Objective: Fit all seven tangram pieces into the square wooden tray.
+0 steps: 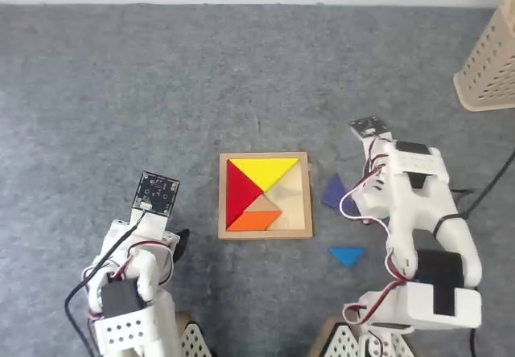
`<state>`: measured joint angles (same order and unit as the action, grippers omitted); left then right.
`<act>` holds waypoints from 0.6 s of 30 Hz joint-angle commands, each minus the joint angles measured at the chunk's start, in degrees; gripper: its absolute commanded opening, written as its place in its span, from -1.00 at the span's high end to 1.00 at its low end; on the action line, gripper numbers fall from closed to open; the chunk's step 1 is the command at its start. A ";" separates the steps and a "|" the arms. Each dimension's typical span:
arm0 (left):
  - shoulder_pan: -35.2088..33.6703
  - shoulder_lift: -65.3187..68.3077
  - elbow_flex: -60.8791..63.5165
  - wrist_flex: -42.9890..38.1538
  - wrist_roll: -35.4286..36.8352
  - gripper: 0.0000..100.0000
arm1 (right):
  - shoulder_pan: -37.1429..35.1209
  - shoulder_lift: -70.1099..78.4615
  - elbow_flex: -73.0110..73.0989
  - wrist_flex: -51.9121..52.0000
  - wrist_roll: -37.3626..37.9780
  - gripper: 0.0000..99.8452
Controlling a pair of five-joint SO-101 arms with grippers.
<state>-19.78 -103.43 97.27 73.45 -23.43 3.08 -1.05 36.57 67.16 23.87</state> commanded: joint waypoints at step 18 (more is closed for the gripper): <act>0.18 -0.97 -0.75 0.09 0.35 0.40 | -4.26 -3.74 -3.52 3.82 0.53 0.41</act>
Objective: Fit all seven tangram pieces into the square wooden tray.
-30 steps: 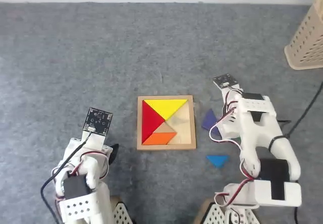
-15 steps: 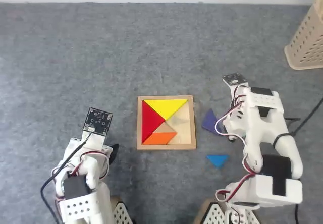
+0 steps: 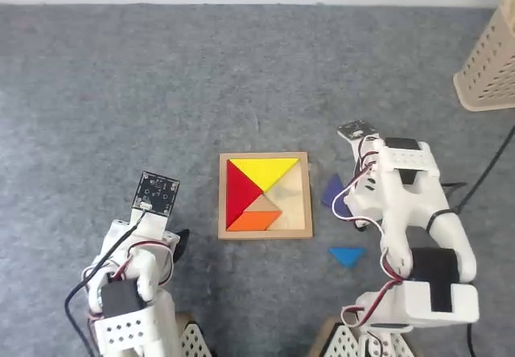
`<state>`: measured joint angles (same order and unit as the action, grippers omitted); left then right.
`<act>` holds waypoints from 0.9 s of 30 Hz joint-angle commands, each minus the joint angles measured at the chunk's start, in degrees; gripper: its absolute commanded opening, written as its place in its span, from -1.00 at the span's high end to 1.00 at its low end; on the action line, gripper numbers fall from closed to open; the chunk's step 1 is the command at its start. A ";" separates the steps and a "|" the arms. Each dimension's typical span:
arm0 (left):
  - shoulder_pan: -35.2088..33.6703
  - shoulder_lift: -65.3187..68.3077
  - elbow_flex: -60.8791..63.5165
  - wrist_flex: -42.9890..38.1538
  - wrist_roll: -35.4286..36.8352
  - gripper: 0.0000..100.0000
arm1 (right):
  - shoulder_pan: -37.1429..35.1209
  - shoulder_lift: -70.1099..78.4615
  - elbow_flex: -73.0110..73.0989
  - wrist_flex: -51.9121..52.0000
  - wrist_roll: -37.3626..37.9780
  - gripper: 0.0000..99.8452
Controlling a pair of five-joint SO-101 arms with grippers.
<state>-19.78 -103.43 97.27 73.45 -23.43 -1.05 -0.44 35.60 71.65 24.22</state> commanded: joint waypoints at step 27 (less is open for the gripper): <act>0.18 -0.97 -0.75 0.09 0.35 0.40 | 1.19 -1.80 5.01 -13.67 -1.32 0.86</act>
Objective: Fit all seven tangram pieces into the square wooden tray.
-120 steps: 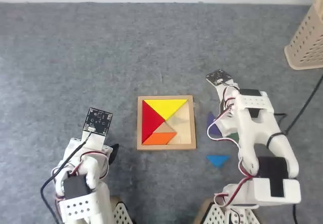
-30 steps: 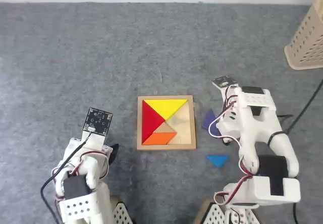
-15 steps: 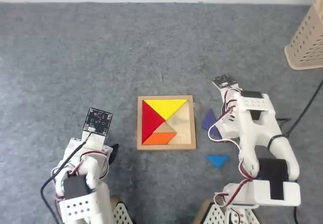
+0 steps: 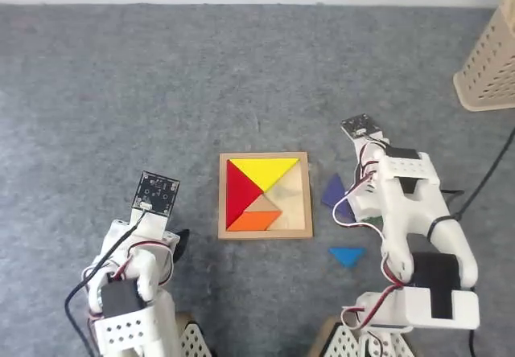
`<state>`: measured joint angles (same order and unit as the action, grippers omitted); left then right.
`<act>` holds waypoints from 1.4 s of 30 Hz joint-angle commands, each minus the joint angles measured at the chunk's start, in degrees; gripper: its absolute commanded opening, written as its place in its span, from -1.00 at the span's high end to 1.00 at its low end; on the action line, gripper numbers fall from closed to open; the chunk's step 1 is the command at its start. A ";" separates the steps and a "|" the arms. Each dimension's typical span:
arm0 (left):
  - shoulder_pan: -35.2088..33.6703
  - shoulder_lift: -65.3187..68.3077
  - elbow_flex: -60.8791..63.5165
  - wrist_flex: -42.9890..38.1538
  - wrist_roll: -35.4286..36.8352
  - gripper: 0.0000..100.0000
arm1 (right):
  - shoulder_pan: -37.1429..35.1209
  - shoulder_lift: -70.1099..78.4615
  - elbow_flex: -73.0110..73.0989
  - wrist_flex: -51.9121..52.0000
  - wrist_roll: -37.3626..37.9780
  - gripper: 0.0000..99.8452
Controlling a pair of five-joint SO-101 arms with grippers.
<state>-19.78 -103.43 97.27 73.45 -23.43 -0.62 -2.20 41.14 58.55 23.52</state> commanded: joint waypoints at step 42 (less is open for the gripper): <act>0.18 -0.97 -0.75 0.09 0.35 0.40 | -33.19 6.46 -20.75 3.74 -3.60 0.55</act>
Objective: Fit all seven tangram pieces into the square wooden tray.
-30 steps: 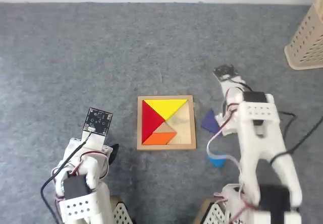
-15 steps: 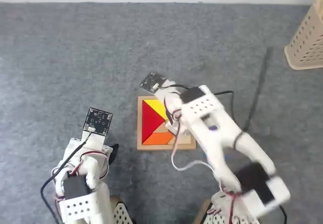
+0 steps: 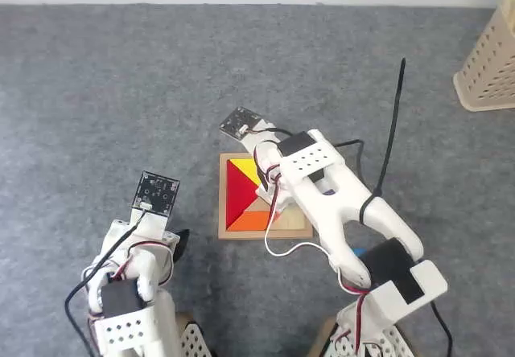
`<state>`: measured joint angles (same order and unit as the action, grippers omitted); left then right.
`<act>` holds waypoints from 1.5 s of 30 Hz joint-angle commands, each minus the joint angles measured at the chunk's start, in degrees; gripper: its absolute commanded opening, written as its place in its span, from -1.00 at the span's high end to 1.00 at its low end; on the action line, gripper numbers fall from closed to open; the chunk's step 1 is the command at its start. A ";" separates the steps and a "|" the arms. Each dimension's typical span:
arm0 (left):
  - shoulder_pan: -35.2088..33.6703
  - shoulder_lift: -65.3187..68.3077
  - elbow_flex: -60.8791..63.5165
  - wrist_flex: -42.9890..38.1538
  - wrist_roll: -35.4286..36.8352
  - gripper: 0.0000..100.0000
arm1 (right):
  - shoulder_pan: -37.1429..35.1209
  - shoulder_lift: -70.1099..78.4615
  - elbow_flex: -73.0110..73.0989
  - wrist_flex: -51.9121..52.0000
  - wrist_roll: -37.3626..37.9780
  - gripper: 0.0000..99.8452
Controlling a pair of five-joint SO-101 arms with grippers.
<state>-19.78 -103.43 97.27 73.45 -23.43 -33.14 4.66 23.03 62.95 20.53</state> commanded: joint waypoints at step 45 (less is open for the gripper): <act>0.18 -0.97 -0.75 0.09 0.35 0.40 | 0.57 -8.75 6.59 -11.03 -4.92 0.98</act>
<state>-19.78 -103.43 97.27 73.45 -23.43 -31.65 2.11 29.71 50.46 16.31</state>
